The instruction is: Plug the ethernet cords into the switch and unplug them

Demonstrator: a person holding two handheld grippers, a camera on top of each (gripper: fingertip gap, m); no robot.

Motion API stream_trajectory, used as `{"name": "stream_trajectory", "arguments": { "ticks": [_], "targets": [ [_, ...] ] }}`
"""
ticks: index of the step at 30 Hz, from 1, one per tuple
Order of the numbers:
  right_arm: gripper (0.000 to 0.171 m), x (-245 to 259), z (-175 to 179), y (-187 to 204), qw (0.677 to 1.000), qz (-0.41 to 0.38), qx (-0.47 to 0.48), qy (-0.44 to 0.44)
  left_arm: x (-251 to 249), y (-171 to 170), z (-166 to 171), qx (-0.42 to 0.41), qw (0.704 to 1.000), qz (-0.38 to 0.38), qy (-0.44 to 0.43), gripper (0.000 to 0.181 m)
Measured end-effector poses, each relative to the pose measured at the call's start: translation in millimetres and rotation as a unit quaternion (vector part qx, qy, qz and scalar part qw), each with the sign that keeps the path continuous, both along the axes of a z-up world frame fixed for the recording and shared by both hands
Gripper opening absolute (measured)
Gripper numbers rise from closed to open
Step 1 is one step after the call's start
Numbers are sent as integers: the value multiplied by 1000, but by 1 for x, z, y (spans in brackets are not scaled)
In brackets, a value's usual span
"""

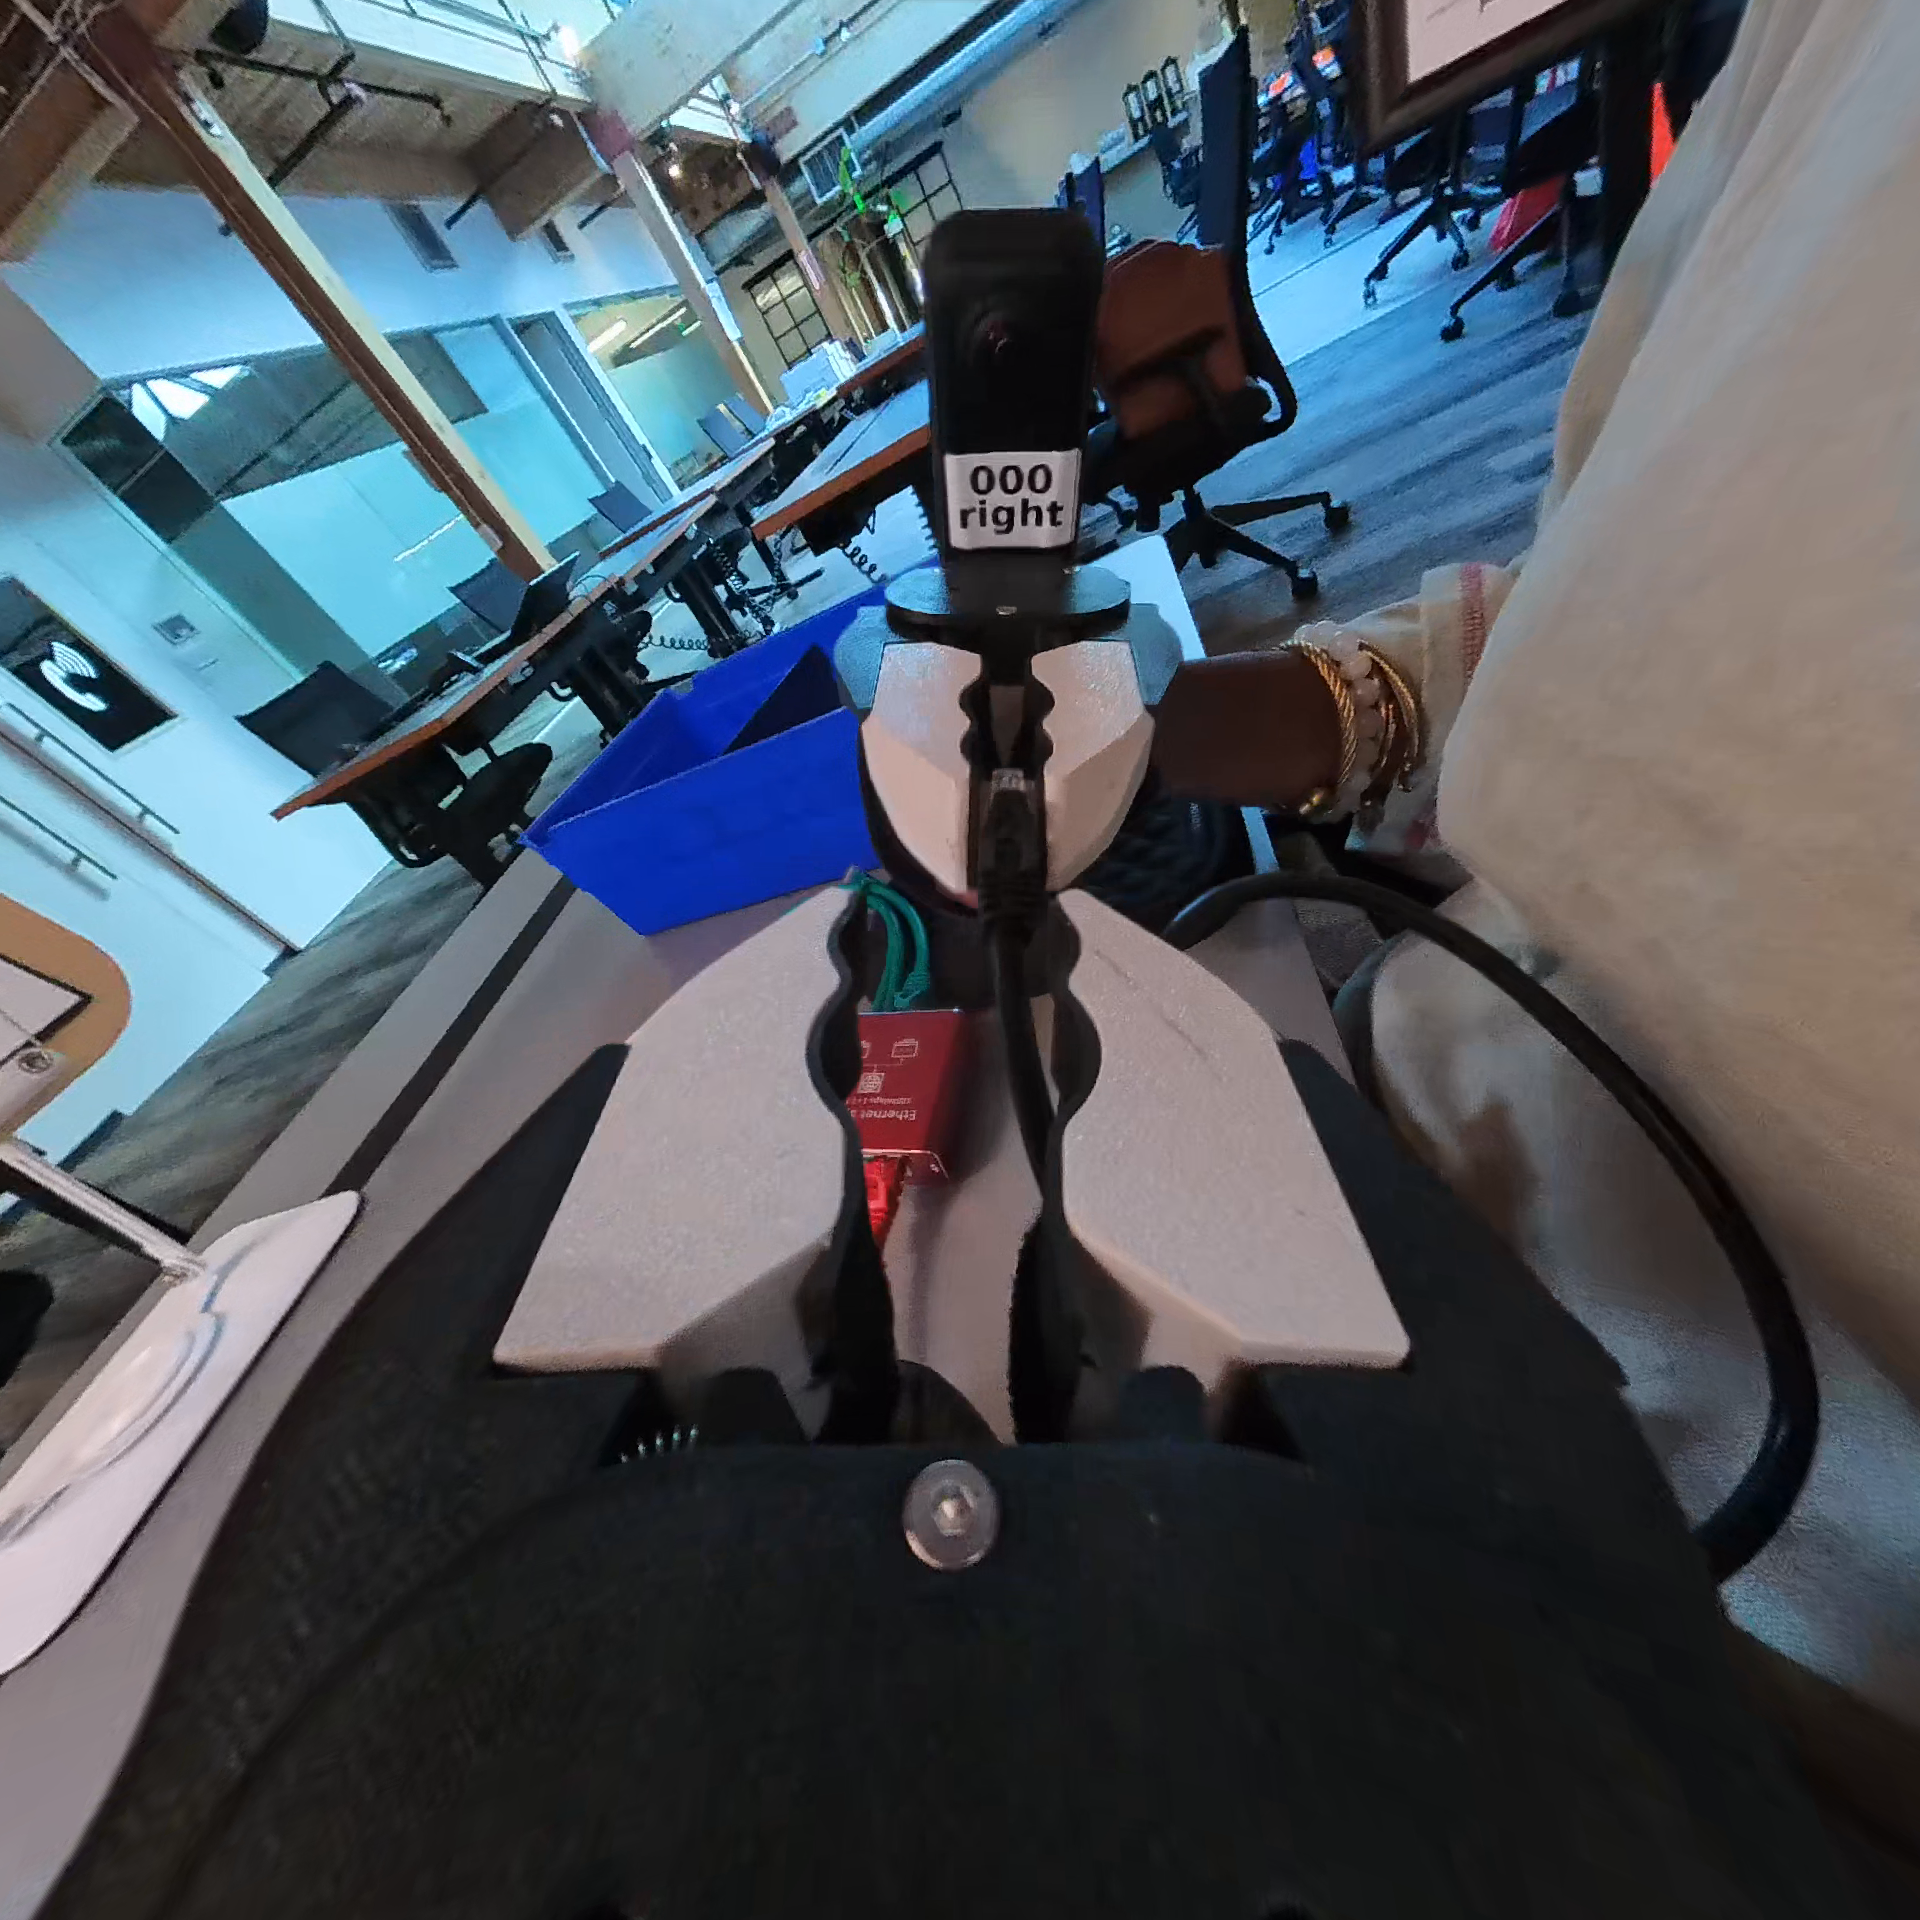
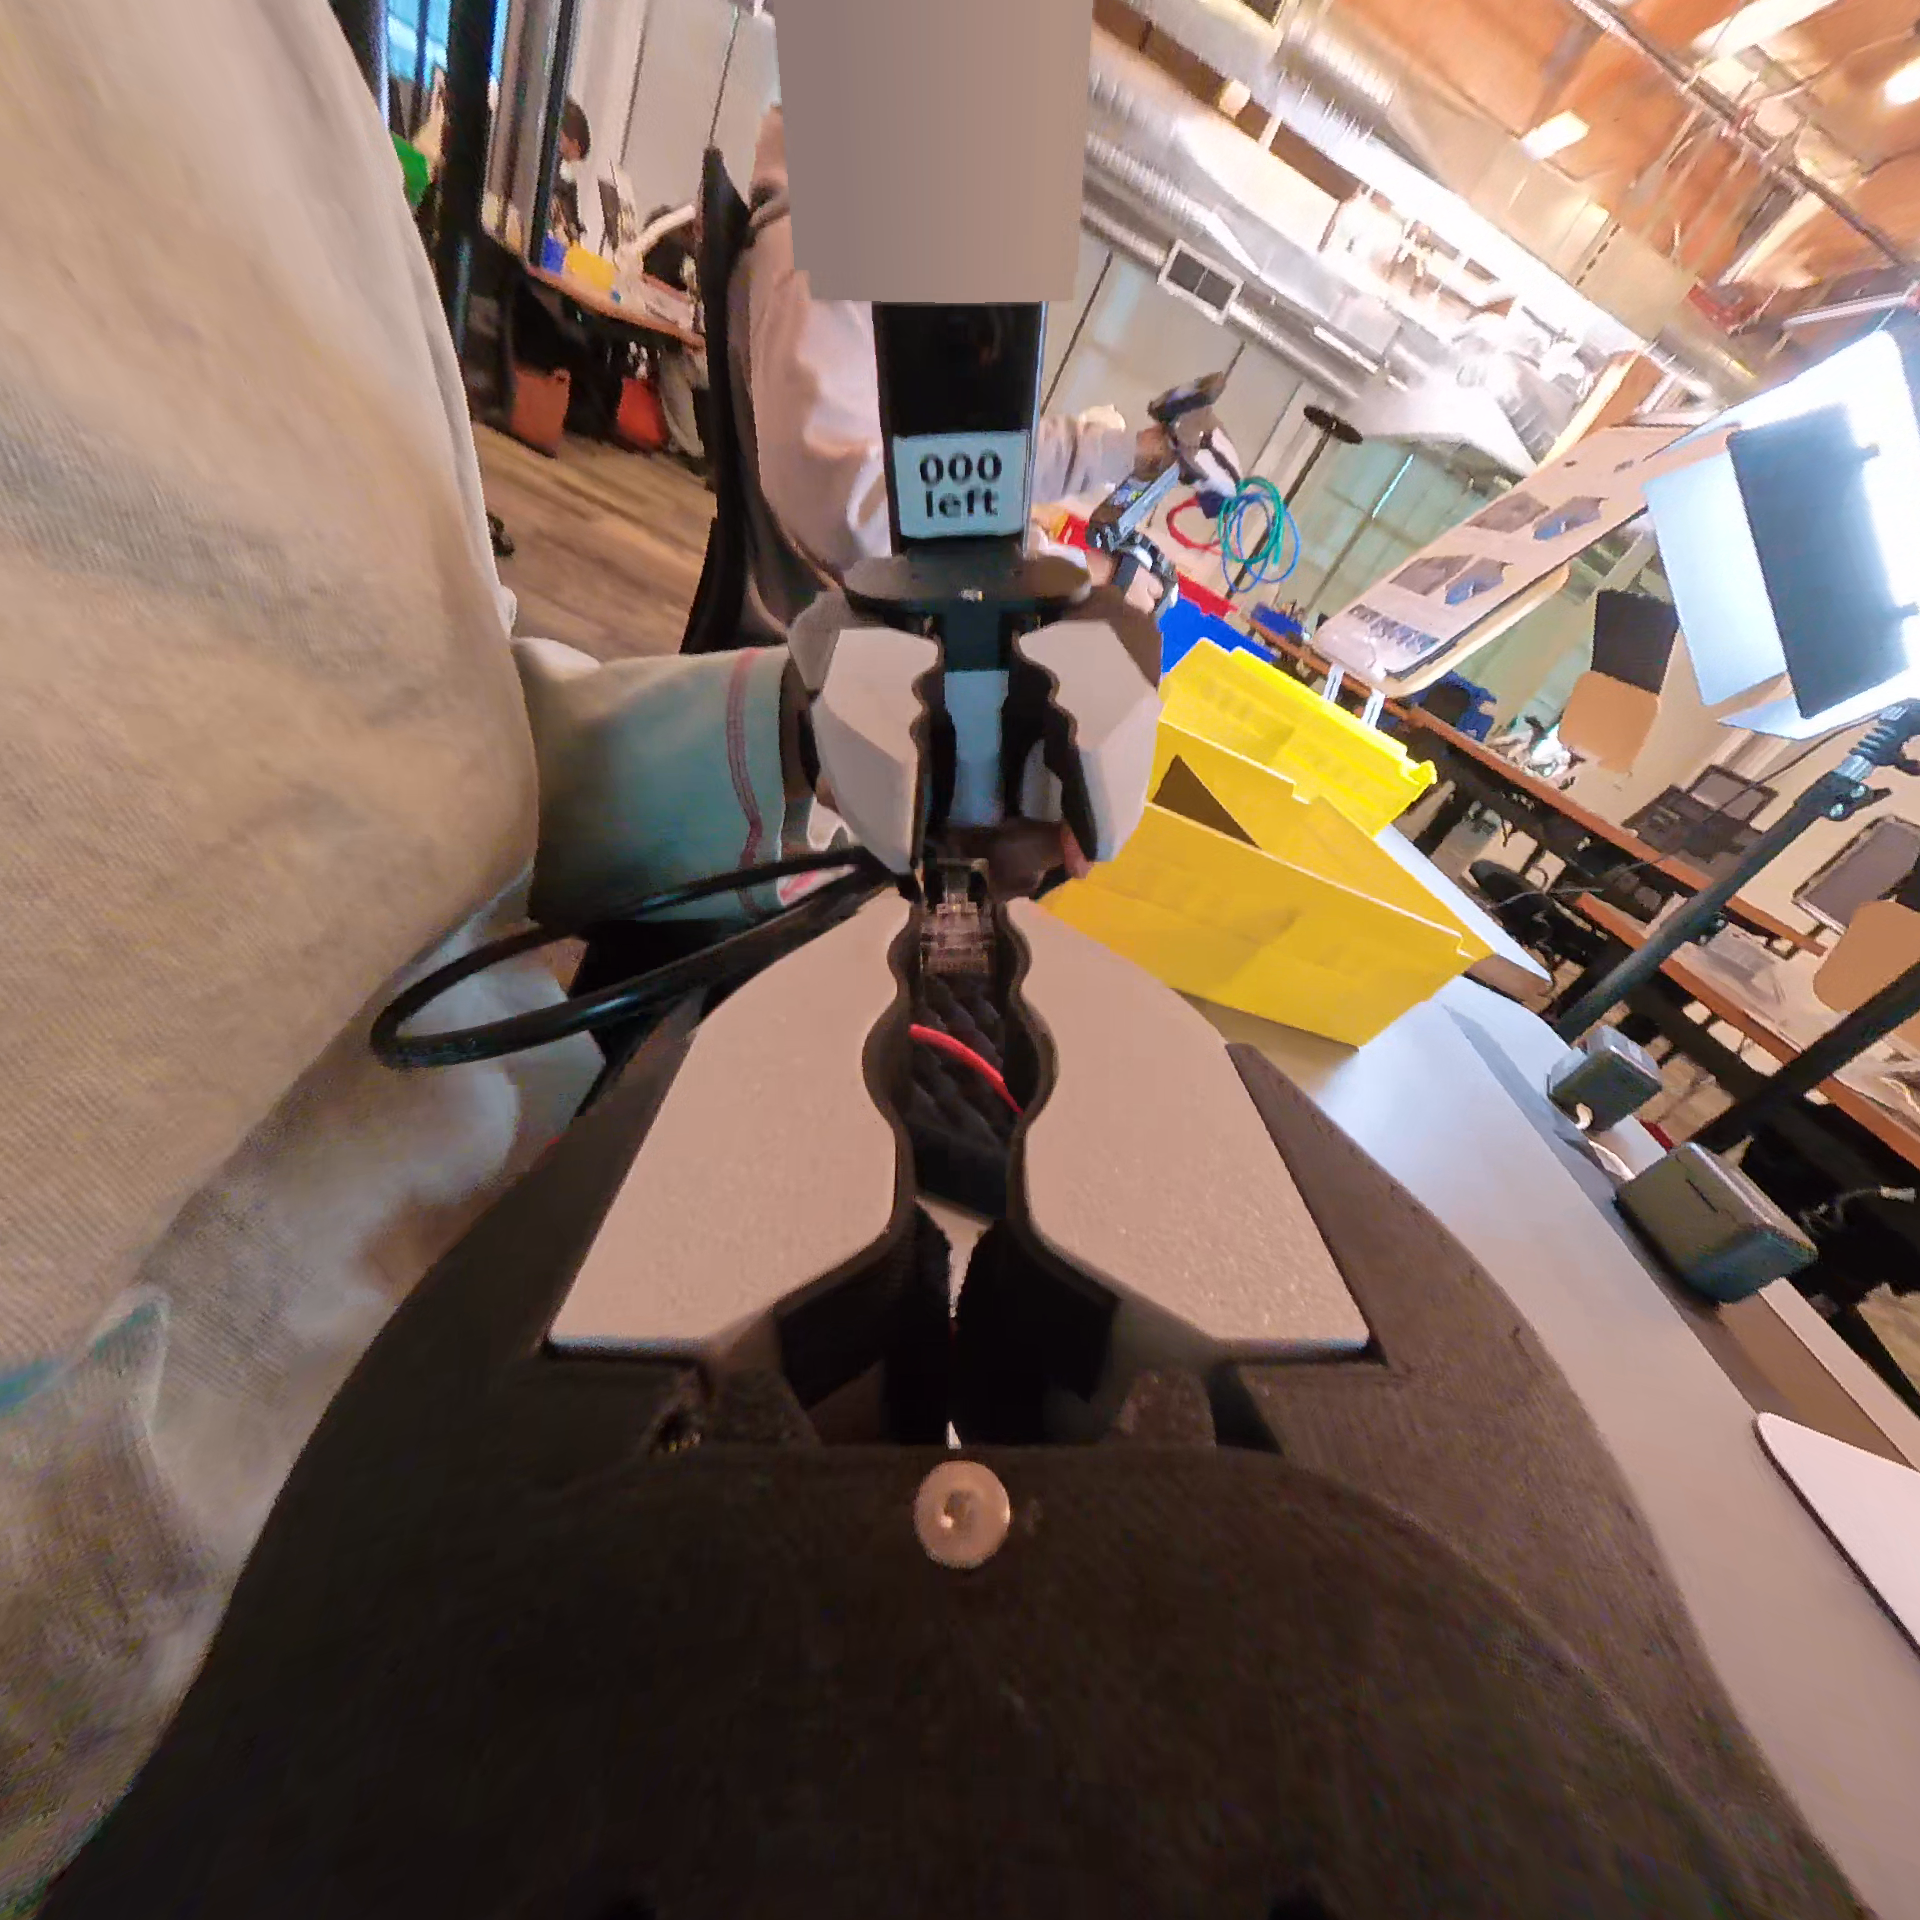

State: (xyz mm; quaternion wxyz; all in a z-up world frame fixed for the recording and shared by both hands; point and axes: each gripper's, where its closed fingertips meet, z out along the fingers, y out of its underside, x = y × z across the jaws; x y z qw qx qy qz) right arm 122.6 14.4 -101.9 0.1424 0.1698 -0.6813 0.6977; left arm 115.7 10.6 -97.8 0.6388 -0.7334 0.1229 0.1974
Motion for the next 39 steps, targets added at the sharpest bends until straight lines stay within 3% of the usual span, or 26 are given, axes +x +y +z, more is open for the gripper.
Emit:
{"name": "stream_trajectory", "arguments": {
  "ticks": [6, 10, 15, 22, 26, 30, 33, 36, 39],
  "targets": [
    [13, 0, 2, -1, 1000, 4, -20, -6, -1, 5, -11, -10, 1000, -12, -27, 30],
    [13, -2, 5, 1, 999, 2, -33, -10, 1, 7, -10, 7, 1000, -22, -21, 14],
    [13, -5, 6, 2, 999, 0, -45, -15, 1, 8, -5, 28, 999, -25, -23, 11],
    [15, -17, -4, 1, 999, -43, 13, -26, -9, -5, -10, -71, 996, 53, 25, 10],
    [30, -45, -20, 22, 989, -117, 85, -38, -26, -41, 5, -109, 979, 158, 65, 10],
    [70, -73, -52, 50, 956, -194, 212, -65, -39, -78, 16, -101, 967, 219, 81, 10],
    [94, -91, -81, 64, 918, -229, 310, -94, -37, -83, 15, -92, 972, 209, 55, 10],
    [102, -102, -107, 62, 895, -231, 366, -111, -37, -79, 13, -87, 975, 200, 45, 11],
    [98, -112, -126, 58, 885, -233, 396, -77, -38, -73, 10, -87, 977, 190, 45, 10]
  ]
}}
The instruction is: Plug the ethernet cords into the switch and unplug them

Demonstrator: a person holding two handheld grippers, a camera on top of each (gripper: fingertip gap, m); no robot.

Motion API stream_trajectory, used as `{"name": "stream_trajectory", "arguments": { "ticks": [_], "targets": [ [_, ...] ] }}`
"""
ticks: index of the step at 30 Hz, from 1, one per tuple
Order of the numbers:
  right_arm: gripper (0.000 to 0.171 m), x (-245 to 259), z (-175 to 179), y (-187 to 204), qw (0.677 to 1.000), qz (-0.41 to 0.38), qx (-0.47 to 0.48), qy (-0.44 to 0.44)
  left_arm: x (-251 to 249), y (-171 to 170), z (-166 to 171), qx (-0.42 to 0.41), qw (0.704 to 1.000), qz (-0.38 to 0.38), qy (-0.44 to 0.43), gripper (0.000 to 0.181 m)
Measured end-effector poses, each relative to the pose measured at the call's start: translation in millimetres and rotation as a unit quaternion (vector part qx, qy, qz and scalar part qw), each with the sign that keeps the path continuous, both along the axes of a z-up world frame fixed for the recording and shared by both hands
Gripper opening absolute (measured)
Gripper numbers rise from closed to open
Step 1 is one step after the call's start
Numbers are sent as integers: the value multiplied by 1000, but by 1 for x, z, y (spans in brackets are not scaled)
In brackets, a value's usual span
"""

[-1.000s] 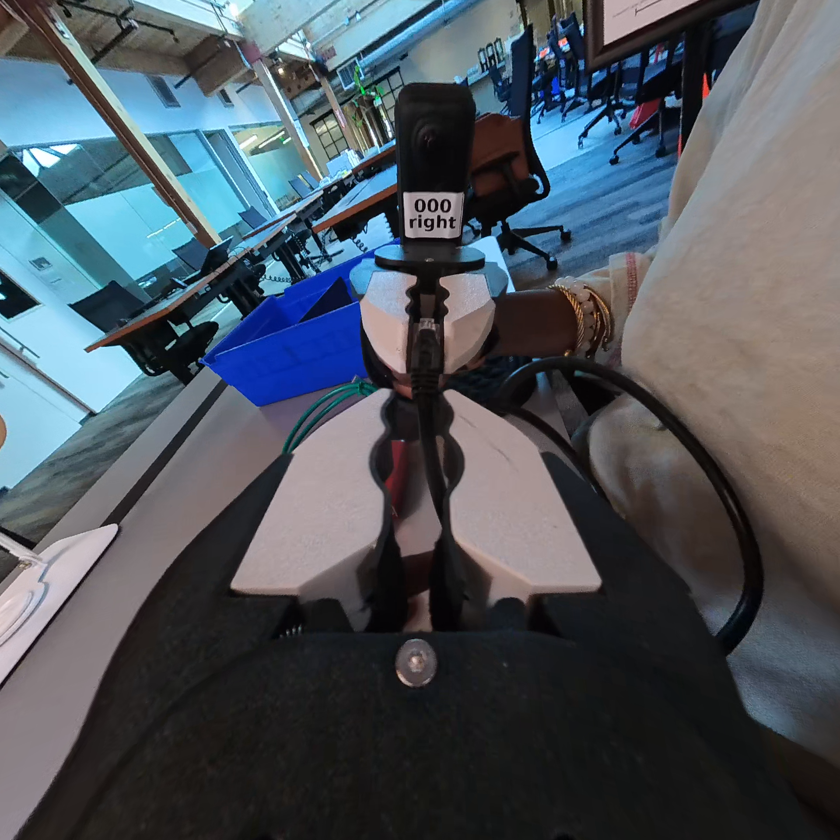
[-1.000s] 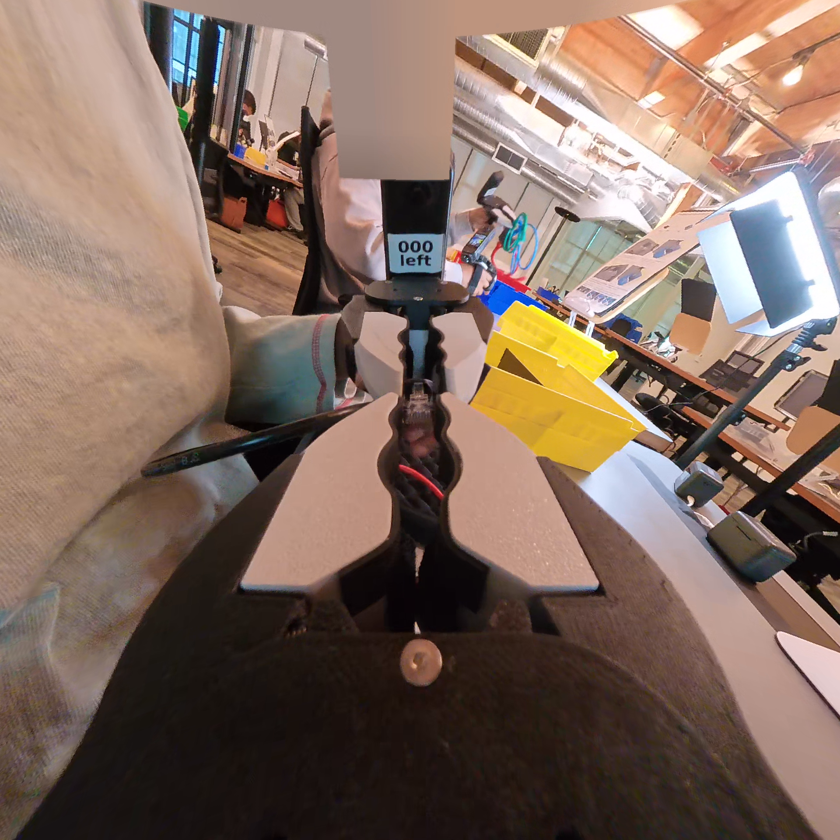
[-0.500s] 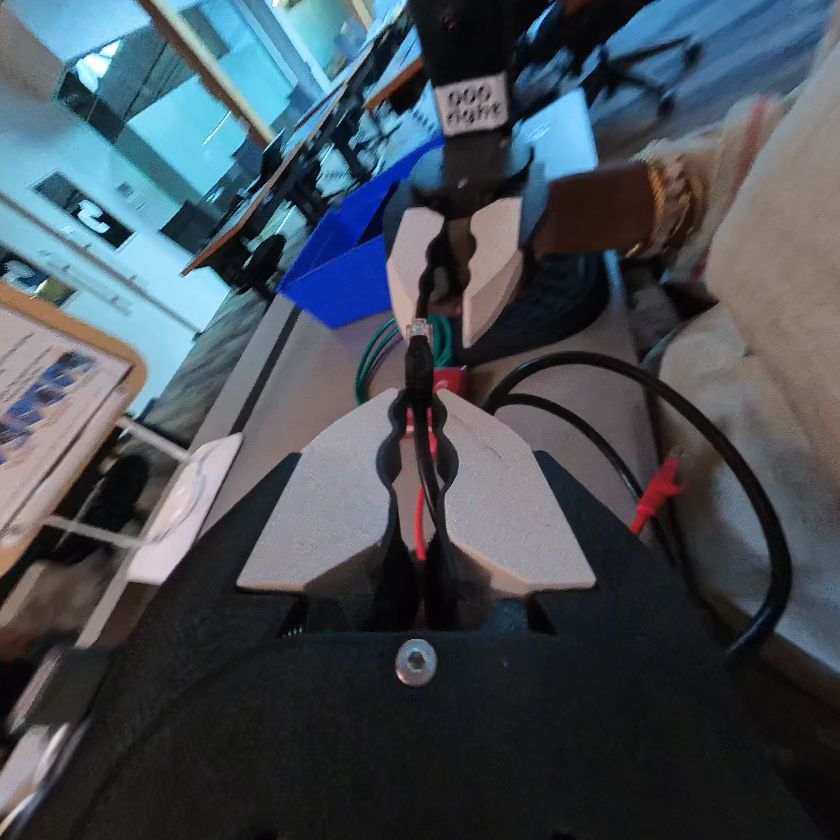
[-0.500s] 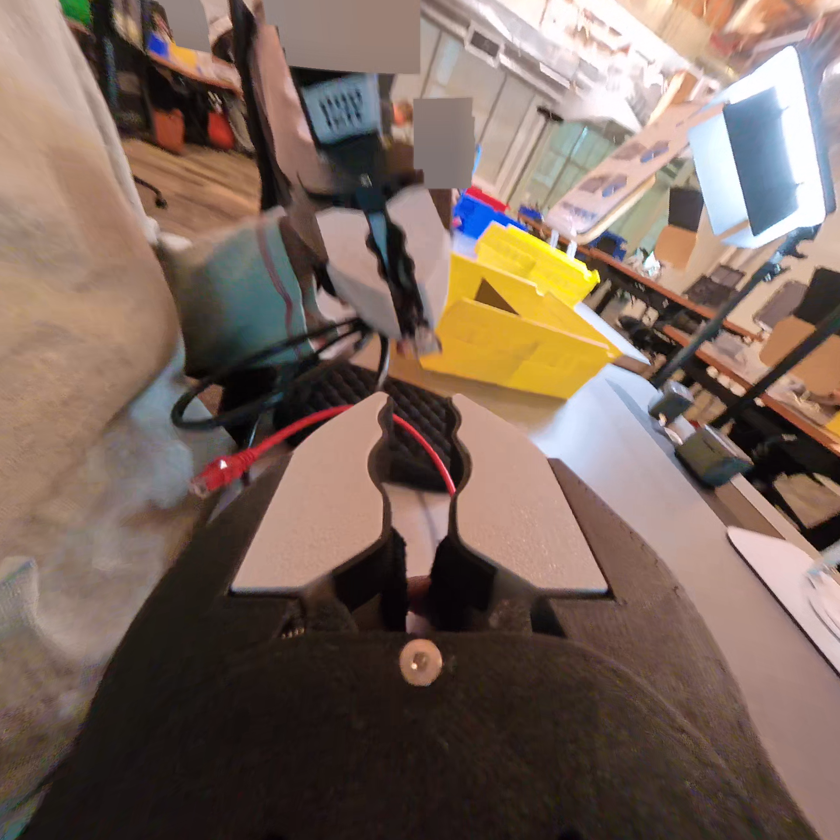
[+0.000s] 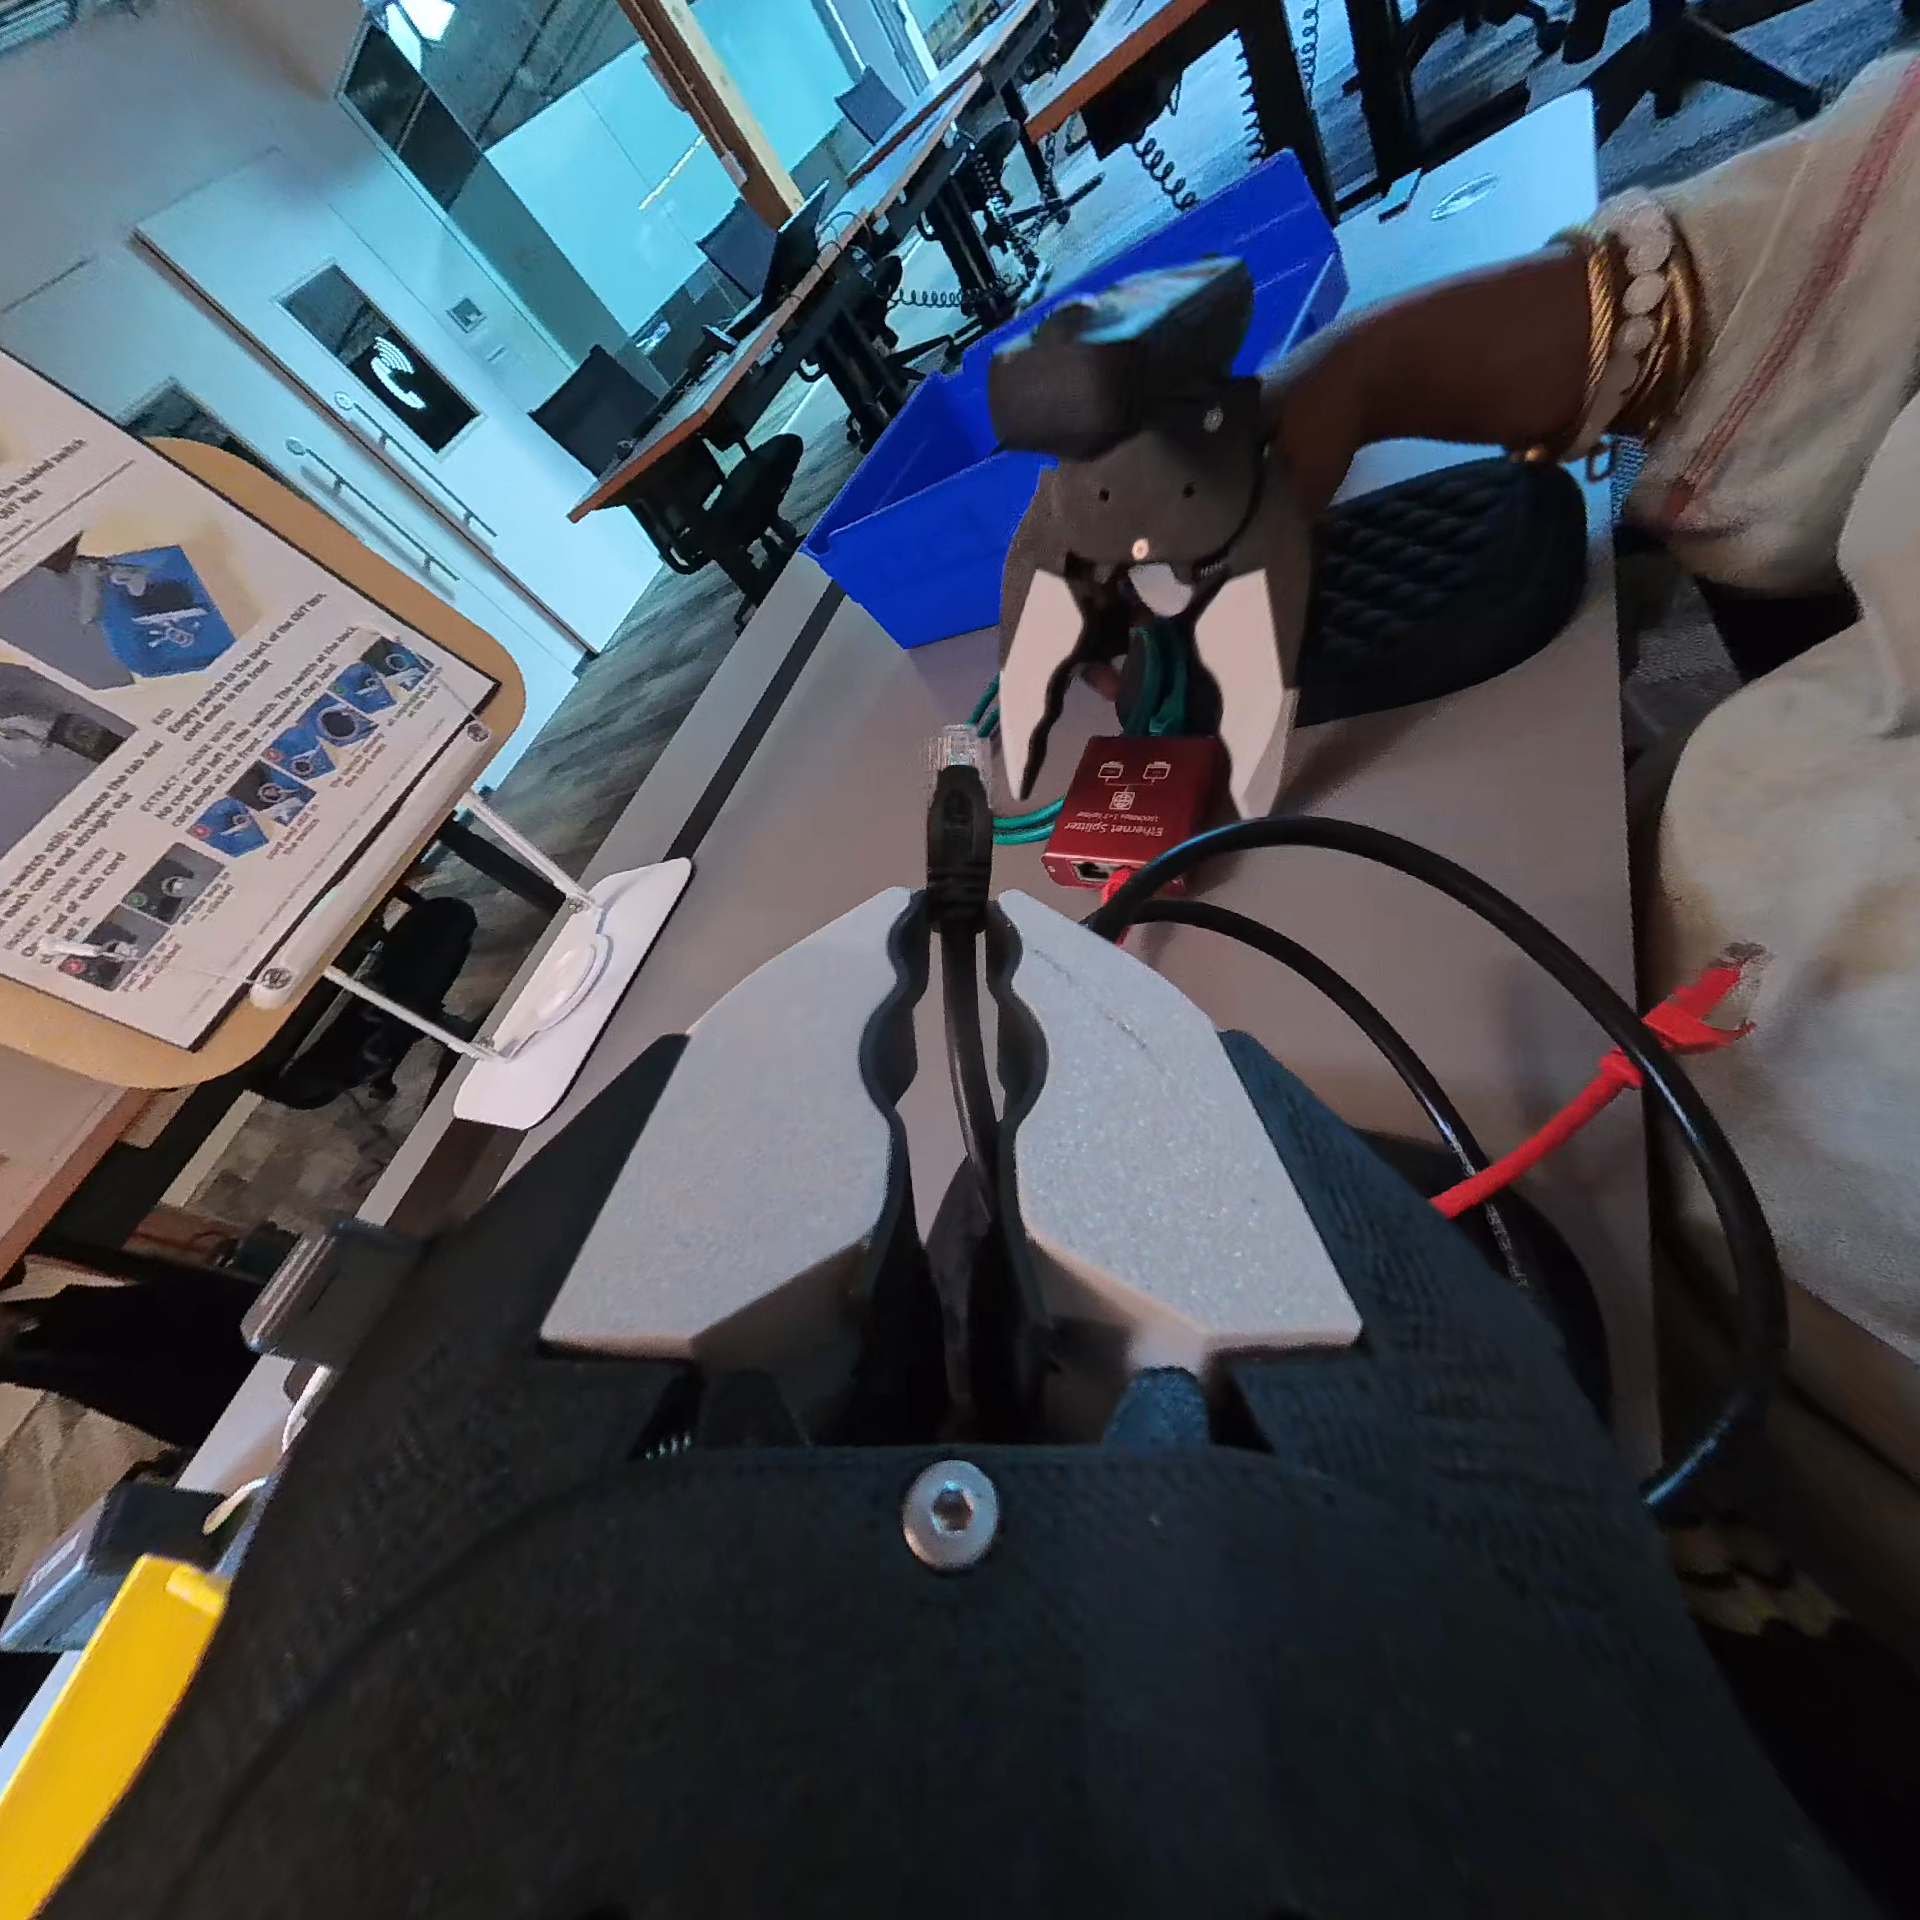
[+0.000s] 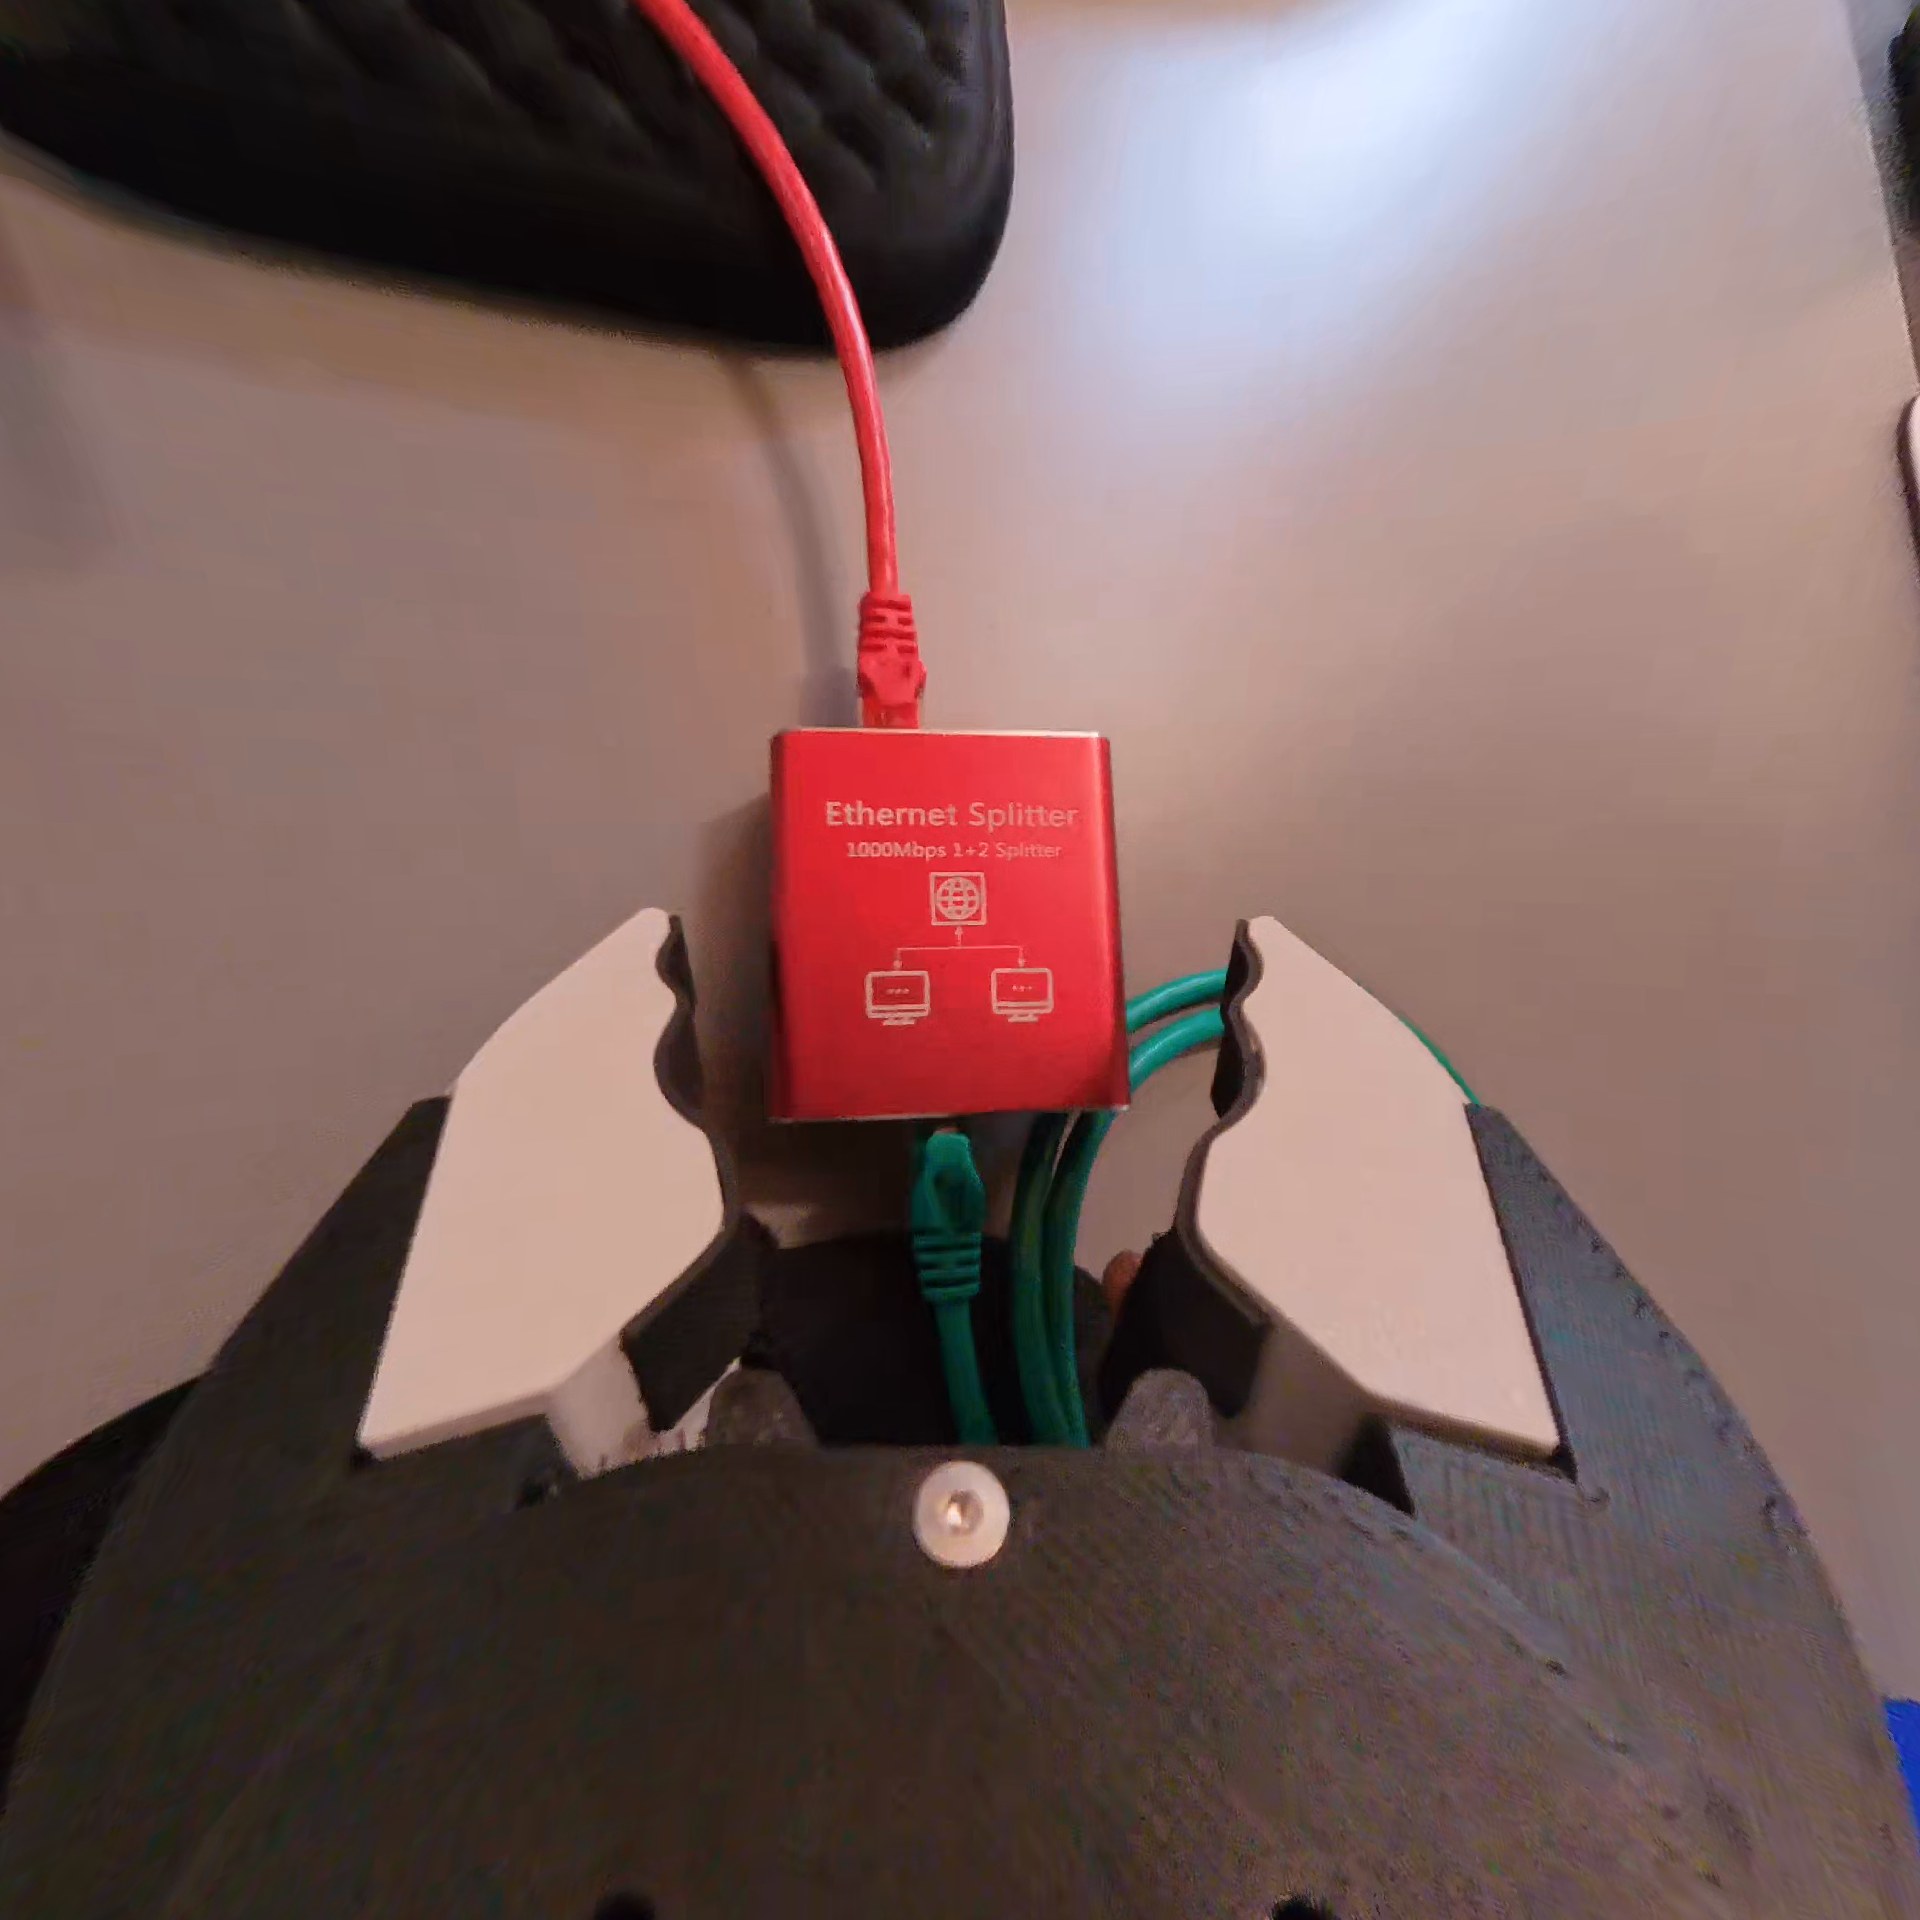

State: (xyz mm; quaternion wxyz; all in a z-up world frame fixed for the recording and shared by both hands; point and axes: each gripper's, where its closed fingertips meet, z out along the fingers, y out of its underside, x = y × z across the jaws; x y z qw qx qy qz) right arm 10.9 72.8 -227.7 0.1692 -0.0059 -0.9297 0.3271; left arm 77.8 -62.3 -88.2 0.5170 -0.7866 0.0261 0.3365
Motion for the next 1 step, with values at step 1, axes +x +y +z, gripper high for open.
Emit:
{"name": "stream_trajectory", "arguments": {
  "ticks": [1],
  "targets": [
    [95, -1, 0, -3, 1000, 1, -10, 2, 0, 1, -1, -1, 1000, -3, -1, 10]
  ]
}}
